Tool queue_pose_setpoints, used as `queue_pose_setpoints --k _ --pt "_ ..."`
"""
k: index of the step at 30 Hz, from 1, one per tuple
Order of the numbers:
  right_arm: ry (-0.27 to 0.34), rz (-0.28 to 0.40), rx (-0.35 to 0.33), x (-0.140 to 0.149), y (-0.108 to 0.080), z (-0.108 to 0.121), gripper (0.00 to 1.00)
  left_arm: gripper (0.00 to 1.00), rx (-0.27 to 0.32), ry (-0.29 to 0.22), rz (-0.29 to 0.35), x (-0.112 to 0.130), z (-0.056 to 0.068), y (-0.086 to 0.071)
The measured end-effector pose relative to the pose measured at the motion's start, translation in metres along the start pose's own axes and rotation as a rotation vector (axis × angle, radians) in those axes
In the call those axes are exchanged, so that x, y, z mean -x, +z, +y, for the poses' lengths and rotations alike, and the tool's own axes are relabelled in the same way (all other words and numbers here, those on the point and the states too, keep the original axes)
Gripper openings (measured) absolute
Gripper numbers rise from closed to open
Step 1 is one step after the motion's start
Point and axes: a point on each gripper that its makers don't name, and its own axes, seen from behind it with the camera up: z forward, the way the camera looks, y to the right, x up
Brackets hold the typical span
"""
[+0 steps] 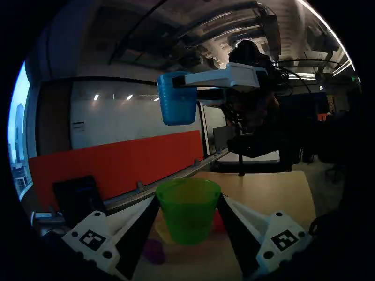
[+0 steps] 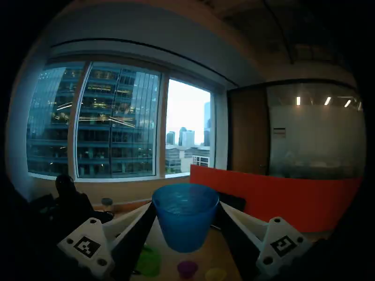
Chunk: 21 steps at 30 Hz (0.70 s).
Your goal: Pour water
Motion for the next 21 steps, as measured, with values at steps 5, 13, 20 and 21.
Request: queue_pose_setpoints --k 5,13,20,21 --pt "0.007 -0.015 0.005 0.006 -0.002 0.005 0.9 0.86 -0.006 0.002 -0.008 0.003 -0.003 -0.001" --pt "0.001 -0.076 0.013 0.036 -0.008 0.016 0.91 0.86 -0.016 -0.001 -0.037 0.014 -0.011 -0.007" --pt "-0.002 -0.137 0.018 0.068 -0.017 0.027 0.91 0.86 -0.03 0.012 -0.088 0.033 -0.021 -0.01" --pt "-0.003 -0.146 0.018 0.073 -0.018 0.029 0.91 0.86 -0.031 0.014 -0.096 0.035 -0.022 -0.01"
